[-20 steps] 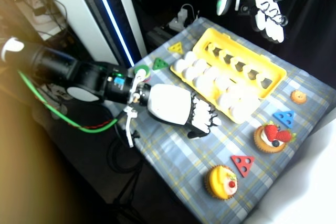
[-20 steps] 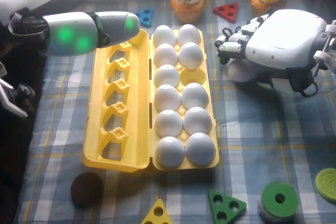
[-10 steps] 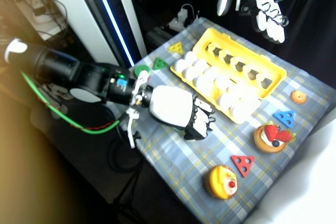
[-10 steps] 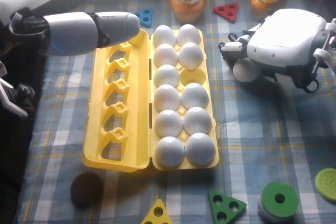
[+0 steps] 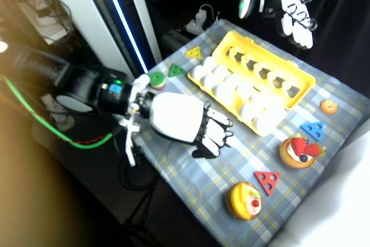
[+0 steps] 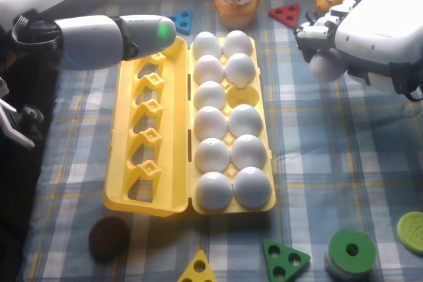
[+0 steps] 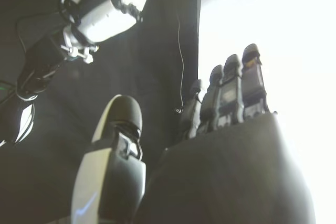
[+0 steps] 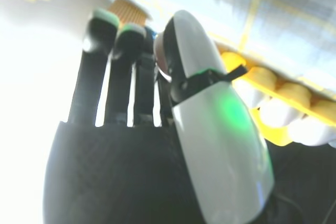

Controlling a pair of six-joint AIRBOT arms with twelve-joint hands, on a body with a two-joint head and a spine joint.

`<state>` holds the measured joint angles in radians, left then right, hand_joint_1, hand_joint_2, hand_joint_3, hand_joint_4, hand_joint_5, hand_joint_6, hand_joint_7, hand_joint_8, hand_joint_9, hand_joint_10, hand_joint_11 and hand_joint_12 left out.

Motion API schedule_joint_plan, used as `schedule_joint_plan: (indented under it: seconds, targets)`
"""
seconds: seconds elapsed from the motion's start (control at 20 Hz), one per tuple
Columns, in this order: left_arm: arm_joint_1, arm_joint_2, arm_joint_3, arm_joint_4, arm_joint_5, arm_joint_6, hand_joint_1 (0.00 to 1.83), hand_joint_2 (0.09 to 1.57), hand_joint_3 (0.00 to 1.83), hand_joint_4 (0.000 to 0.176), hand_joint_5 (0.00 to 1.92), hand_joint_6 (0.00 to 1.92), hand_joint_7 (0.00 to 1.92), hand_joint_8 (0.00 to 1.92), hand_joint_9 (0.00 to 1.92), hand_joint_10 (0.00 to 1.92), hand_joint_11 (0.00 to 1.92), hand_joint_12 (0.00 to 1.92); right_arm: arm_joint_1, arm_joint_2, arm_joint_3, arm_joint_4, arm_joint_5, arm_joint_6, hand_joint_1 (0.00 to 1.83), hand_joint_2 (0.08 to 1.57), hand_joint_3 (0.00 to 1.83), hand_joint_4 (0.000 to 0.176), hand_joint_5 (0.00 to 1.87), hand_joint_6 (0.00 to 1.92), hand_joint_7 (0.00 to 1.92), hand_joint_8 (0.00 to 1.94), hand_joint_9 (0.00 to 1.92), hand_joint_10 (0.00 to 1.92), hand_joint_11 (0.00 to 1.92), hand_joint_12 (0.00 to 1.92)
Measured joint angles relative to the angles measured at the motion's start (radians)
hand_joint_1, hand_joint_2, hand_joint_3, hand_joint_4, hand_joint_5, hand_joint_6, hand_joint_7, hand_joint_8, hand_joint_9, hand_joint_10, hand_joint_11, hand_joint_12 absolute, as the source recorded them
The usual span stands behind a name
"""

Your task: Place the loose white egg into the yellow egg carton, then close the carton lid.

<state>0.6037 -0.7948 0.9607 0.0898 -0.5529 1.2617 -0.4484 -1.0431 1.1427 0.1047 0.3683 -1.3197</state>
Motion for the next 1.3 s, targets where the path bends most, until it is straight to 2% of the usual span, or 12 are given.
schedule_joint_plan:
  seconds: [0.25, 0.5, 0.65, 0.7, 0.75, 0.8, 0.9, 0.95, 1.0, 1.05, 1.1, 1.3]
  targets:
    - [0.0, -0.013, 0.011, -0.001, 0.012, 0.0, 0.24, 1.34, 0.0, 0.1, 0.0, 0.0, 0.0, 0.0, 0.0, 0.0, 0.0, 0.0, 0.041, -0.016, -0.013, -0.055, 0.018, 0.0, 1.29, 1.35, 0.02, 0.0, 0.57, 1.42, 0.5, 1.83, 0.49, 1.92, 0.72, 1.92]
    - [0.0, -0.014, 0.016, -0.003, 0.026, 0.002, 0.23, 1.33, 0.0, 0.089, 0.01, 0.0, 0.0, 0.0, 0.0, 0.0, 0.0, 0.0, 0.059, -0.05, -0.034, -0.113, 0.016, 0.0, 1.28, 1.36, 0.03, 0.0, 0.61, 1.5, 0.45, 1.82, 0.47, 1.92, 0.61, 1.92]
    - [0.0, -0.02, 0.018, -0.002, 0.042, 0.008, 0.24, 1.34, 0.0, 0.061, 0.04, 0.01, 0.02, 0.01, 0.0, 0.0, 0.0, 0.0, 0.059, -0.064, -0.034, -0.119, 0.015, 0.0, 1.03, 1.43, 0.01, 0.0, 0.54, 1.72, 0.36, 1.87, 0.07, 1.91, 0.09, 1.92]
    - [0.0, -0.024, 0.018, -0.003, 0.045, 0.008, 0.27, 1.34, 0.0, 0.059, 0.04, 0.01, 0.02, 0.0, 0.0, 0.0, 0.0, 0.0, 0.059, -0.071, -0.031, -0.12, 0.015, 0.0, 1.04, 1.41, 0.0, 0.0, 0.57, 1.64, 0.4, 1.86, 0.14, 1.83, 0.2, 1.92]
    - [0.0, -0.024, 0.018, -0.002, 0.045, 0.009, 0.25, 1.34, 0.0, 0.061, 0.05, 0.01, 0.03, 0.01, 0.01, 0.0, 0.0, 0.0, 0.059, -0.077, -0.028, -0.12, 0.015, 0.0, 0.99, 1.4, 0.0, 0.0, 0.51, 1.68, 0.27, 1.47, 0.19, 1.67, 0.22, 1.92]
    - [0.0, -0.024, 0.018, -0.001, 0.045, 0.009, 0.26, 1.34, 0.0, 0.06, 0.06, 0.02, 0.05, 0.01, 0.03, 0.01, 0.01, 0.0, 0.059, -0.082, -0.026, -0.121, 0.015, 0.0, 1.06, 1.38, 0.0, 0.0, 0.19, 1.25, 0.17, 1.25, 0.12, 1.57, 0.14, 1.92]
    - [0.012, -0.018, 0.018, -0.017, 0.046, 0.013, 0.29, 1.35, 0.0, 0.06, 0.07, 0.01, 0.04, 0.01, 0.02, 0.01, 0.0, 0.0, 0.059, -0.089, -0.02, -0.12, 0.008, 0.0, 1.03, 1.35, 0.0, 0.0, 0.13, 0.98, 0.09, 1.13, 0.03, 1.5, 0.03, 1.92]
    - [0.013, -0.013, 0.017, -0.019, 0.055, 0.023, 0.34, 1.35, 0.0, 0.044, 0.08, 0.02, 0.06, 0.01, 0.04, 0.01, 0.01, 0.01, 0.059, -0.092, -0.019, -0.12, 0.008, 0.0, 0.99, 1.37, 0.01, 0.0, 0.43, 1.53, 0.17, 1.16, 0.07, 1.53, 0.08, 1.92]
    - [0.013, -0.006, 0.016, -0.025, 0.06, 0.029, 0.38, 1.34, 0.0, 0.027, 0.11, 0.01, 0.08, 0.0, 0.06, 0.01, 0.0, 0.16, 0.059, -0.096, -0.014, -0.12, 0.008, 0.0, 0.96, 1.41, 0.01, 0.0, 0.45, 1.71, 0.16, 1.29, 0.02, 1.64, 0.05, 1.92]
    - [0.012, -0.002, 0.016, -0.03, 0.058, 0.033, 0.38, 1.34, 0.0, 0.027, 0.11, 0.01, 0.08, 0.0, 0.06, 0.01, 0.0, 0.16, 0.059, -0.098, -0.013, -0.12, 0.008, 0.002, 0.96, 1.41, 0.01, 0.0, 0.45, 1.71, 0.16, 1.29, 0.02, 1.64, 0.05, 1.92]
    - [0.012, 0.007, 0.012, -0.033, 0.059, 0.04, 0.38, 1.35, 0.0, 0.032, 0.1, 0.0, 0.06, 0.0, 0.04, 0.0, 0.0, 0.15, 0.059, -0.103, -0.007, -0.121, 0.008, 0.008, 1.04, 1.39, 0.0, 0.0, 0.58, 1.67, 0.38, 1.67, 0.18, 1.67, 0.22, 1.92]
    - [0.016, 0.018, 0.002, -0.051, 0.064, 0.058, 0.38, 1.34, 0.0, 0.031, 0.1, 0.0, 0.06, 0.0, 0.04, 0.0, 0.0, 0.2, 0.059, -0.121, 0.003, -0.12, 0.007, 0.015, 1.05, 1.32, 0.0, 0.0, 0.62, 1.53, 0.37, 1.02, 0.23, 1.34, 0.11, 1.92]
